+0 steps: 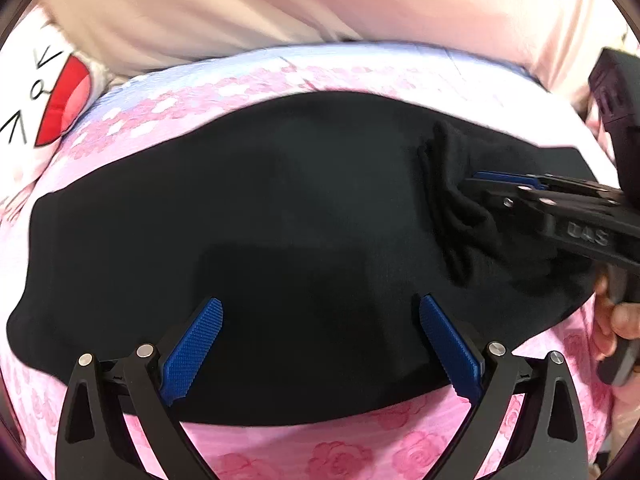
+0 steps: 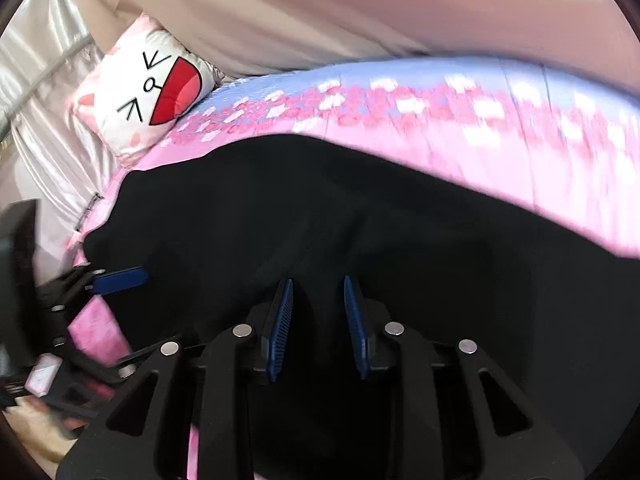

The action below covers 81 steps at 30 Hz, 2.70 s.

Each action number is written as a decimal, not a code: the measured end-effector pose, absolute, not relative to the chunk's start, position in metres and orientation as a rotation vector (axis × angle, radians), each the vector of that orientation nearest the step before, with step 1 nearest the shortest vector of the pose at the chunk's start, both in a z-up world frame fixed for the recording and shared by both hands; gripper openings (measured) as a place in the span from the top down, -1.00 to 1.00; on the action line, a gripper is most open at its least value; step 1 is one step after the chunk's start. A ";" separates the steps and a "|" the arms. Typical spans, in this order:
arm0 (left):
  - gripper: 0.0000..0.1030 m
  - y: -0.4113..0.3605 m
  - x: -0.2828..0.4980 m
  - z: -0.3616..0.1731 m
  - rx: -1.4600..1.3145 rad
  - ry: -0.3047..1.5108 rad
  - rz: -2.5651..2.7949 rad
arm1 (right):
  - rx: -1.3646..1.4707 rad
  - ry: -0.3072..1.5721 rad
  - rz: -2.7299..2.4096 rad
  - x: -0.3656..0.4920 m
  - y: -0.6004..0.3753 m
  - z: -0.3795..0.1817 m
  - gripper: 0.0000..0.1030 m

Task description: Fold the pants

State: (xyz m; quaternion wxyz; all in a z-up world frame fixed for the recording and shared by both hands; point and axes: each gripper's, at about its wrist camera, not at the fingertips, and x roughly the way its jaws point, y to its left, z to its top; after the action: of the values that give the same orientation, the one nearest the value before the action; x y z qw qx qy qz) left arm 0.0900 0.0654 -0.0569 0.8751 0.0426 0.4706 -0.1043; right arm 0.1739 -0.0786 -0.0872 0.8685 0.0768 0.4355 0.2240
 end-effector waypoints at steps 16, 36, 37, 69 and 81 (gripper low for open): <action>-0.42 0.295 0.016 -0.035 -0.691 0.896 0.101 | 0.184 0.840 0.508 0.123 -0.058 -0.068 0.42; 0.61 0.324 0.097 -0.065 -0.717 0.780 0.218 | 0.217 0.810 0.492 0.110 -0.061 -0.054 0.30; 0.62 0.319 0.099 -0.055 -0.680 0.767 0.219 | 0.227 0.804 0.480 0.110 -0.067 -0.053 0.30; 0.66 -0.192 0.086 0.020 0.060 0.773 -0.469 | 0.614 0.564 -0.024 -0.019 -0.397 -0.084 -0.25; 1.00 -0.255 0.053 -0.005 0.124 0.863 -0.659 | 0.671 0.581 0.015 -0.024 -0.418 -0.098 -0.26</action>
State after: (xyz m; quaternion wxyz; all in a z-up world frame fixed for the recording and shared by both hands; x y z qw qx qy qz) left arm 0.0529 -0.2555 -0.0054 0.8544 0.0591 0.4102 -0.3134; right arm -0.0239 -0.4176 -0.0978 0.9030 0.3248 0.2811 0.0072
